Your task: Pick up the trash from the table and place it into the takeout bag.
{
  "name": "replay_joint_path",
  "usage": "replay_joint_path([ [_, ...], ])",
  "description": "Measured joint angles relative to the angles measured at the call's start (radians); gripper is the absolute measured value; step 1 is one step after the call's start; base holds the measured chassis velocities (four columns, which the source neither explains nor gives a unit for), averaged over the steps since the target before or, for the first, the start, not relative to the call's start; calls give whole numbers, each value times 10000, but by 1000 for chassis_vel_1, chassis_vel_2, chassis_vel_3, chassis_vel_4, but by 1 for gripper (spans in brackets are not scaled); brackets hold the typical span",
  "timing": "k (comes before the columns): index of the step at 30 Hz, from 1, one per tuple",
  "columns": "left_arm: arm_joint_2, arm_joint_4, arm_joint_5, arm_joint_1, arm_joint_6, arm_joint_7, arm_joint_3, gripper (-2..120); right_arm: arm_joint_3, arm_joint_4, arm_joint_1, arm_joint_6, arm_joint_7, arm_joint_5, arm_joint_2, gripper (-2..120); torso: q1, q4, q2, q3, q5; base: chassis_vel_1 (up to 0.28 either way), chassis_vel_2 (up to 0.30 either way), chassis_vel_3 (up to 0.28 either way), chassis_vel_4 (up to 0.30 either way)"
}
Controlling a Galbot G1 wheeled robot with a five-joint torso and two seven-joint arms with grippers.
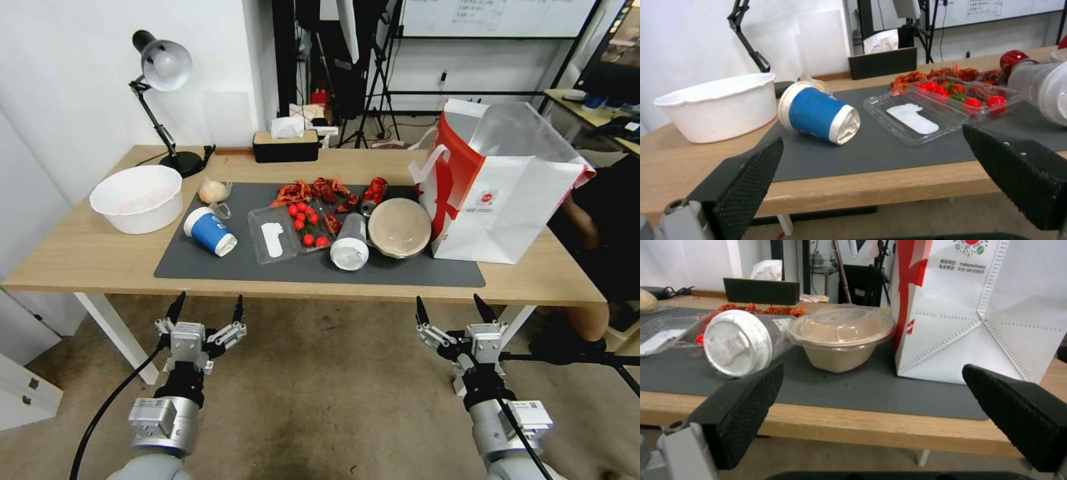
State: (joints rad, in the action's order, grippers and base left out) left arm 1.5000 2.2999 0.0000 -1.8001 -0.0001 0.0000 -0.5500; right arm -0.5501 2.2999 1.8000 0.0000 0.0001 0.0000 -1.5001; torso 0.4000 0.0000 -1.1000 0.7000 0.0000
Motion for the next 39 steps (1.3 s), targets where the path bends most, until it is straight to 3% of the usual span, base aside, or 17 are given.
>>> replay_joint_path([
  [27,0,3,-46,44,84,0,-15,100,-1,0,-73,-93,23,55,8,100,0,0,0,0,0,0,0,0,0],
  [29,-3,6,-157,151,302,1,-64,100,-16,0,-247,-320,107,207,32,100,-1,-2,0,0,0,0,0,0,0],
  [30,-11,33,-452,440,851,-13,-198,100,-44,9,-497,-421,159,288,51,100,0,6,-1,0,1,0,0,0,0],
  [31,-23,56,-697,673,1325,-28,-310,100,-49,0,-633,-601,224,423,74,100,4,-7,0,1,-1,0,0,0,0],
  [32,-31,81,-915,880,1740,-41,-403,100,-104,-2,-971,-980,396,723,139,100,4,-2,0,0,-2,0,0,0,0],
  [34,-37,100,-1061,1018,2019,-54,-474,100,-141,-9,-1179,-1243,508,919,180,100,3,-1,0,0,0,0,0,0,0],
  [36,-52,139,-1505,1441,2861,-80,-668,100,-272,-35,-1949,-2173,917,1619,322,100,4,3,1,0,1,0,0,0,0],
  [39,-91,90,-2025,1886,3375,-99,-867,100,-107,-287,-2384,-2245,1305,2285,504,100,5,0,1,1,3,0,0,0,0],
])
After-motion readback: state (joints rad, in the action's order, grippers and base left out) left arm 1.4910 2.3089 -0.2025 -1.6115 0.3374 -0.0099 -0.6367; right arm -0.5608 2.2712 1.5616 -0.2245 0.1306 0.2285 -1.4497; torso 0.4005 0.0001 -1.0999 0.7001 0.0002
